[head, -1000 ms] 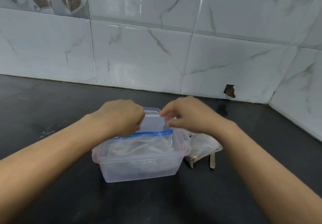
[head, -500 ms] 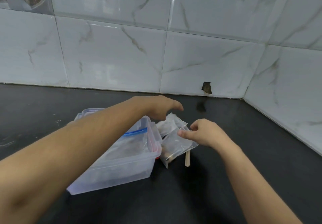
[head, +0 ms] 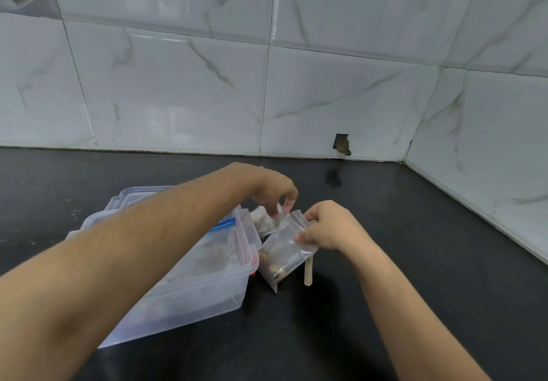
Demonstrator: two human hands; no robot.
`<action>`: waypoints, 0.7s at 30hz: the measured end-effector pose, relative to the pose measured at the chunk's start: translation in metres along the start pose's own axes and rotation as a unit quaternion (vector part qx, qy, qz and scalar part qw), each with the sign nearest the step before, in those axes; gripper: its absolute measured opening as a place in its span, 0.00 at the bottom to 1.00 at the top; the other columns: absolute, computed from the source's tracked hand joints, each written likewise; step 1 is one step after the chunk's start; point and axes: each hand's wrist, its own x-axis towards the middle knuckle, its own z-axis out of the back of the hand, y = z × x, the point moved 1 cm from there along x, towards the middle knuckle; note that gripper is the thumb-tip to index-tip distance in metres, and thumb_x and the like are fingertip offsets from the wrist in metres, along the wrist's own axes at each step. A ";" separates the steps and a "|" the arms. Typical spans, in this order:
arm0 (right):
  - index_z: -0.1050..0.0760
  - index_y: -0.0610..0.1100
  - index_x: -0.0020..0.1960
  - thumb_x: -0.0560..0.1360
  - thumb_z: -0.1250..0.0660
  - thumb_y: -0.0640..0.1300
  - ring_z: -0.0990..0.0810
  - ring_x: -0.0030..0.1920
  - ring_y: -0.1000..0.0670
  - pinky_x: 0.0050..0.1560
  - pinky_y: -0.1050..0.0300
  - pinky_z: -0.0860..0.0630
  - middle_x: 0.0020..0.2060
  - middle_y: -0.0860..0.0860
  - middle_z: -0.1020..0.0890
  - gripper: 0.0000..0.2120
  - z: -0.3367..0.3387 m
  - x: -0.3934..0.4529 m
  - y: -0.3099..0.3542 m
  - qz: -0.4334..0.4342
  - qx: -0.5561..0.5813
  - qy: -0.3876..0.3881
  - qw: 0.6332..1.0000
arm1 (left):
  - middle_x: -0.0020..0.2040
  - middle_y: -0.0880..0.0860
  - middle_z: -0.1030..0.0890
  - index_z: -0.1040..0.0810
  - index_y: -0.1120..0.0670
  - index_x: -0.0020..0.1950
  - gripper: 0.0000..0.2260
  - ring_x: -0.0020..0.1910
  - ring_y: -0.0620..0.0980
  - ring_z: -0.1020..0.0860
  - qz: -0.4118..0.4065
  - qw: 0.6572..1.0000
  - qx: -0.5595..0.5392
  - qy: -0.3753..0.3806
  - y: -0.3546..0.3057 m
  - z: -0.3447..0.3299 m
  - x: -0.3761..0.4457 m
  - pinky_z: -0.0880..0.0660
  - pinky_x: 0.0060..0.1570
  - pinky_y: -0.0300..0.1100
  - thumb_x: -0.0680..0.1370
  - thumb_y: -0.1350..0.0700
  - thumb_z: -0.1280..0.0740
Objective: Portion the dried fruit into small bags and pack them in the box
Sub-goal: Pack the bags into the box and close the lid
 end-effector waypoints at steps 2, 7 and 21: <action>0.19 0.42 0.51 0.69 0.28 0.42 0.17 0.45 0.46 0.46 0.51 0.21 0.45 0.44 0.16 0.11 0.000 0.000 -0.001 0.005 0.000 0.002 1.000 | 0.59 0.53 0.25 0.28 0.53 0.53 0.10 0.58 0.52 0.26 0.001 1.000 -0.016 -0.007 0.003 0.001 -0.001 0.33 0.47 0.40 0.75 0.60 0.31; 0.18 0.45 0.46 0.71 0.35 0.37 0.17 0.45 0.47 0.49 0.49 0.20 0.42 0.46 0.16 0.09 0.005 -0.002 -0.002 0.017 0.025 0.008 1.000 | 0.52 0.46 0.28 0.29 0.49 0.62 0.18 0.53 0.46 0.29 -0.004 1.000 -0.008 0.001 0.007 0.005 -0.012 0.34 0.47 0.39 0.74 0.61 0.31; 0.19 0.45 0.39 0.72 0.36 0.37 0.18 0.41 0.48 0.45 0.51 0.21 0.36 0.50 0.16 0.09 0.039 -0.019 0.026 0.089 0.047 -0.087 0.991 | 0.48 0.48 0.19 0.25 0.49 0.54 0.09 0.49 0.49 0.23 0.023 0.970 0.163 -0.179 0.023 0.032 -0.074 0.43 0.70 0.52 0.75 0.57 0.36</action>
